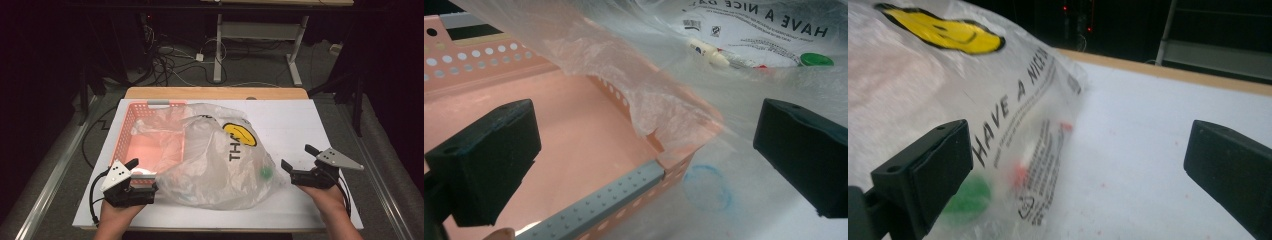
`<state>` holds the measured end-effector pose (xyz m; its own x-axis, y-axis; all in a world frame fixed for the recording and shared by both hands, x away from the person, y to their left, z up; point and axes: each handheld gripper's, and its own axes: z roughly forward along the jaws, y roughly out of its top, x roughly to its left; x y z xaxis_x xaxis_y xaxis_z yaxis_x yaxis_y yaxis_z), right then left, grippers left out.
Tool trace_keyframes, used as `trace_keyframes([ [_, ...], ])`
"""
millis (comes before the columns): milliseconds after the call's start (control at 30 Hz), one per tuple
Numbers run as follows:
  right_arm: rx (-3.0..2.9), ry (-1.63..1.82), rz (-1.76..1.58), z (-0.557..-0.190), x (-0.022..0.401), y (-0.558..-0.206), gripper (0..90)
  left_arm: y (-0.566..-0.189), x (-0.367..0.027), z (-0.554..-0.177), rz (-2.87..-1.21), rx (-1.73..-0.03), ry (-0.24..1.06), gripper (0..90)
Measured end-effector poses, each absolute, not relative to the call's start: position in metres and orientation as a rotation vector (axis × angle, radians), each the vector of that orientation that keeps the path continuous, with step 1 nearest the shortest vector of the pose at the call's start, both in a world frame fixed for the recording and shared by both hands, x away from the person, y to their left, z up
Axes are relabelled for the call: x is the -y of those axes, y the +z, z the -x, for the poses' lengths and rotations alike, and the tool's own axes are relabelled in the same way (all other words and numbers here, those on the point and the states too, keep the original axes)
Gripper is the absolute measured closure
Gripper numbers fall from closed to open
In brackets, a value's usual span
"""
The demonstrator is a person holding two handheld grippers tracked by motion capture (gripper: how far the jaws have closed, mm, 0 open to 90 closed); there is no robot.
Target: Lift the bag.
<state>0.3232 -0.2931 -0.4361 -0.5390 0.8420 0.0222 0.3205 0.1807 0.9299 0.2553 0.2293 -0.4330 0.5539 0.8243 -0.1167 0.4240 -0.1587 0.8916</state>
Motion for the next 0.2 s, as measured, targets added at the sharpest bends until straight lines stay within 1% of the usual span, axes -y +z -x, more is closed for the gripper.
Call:
trace_keyframes([
  [200,-1.954,1.329,-1.105,-0.3219,0.2980,-0.4446,0.0,-0.4309,-0.2402,-0.2484,-1.770,-1.047,0.525,0.0],
])
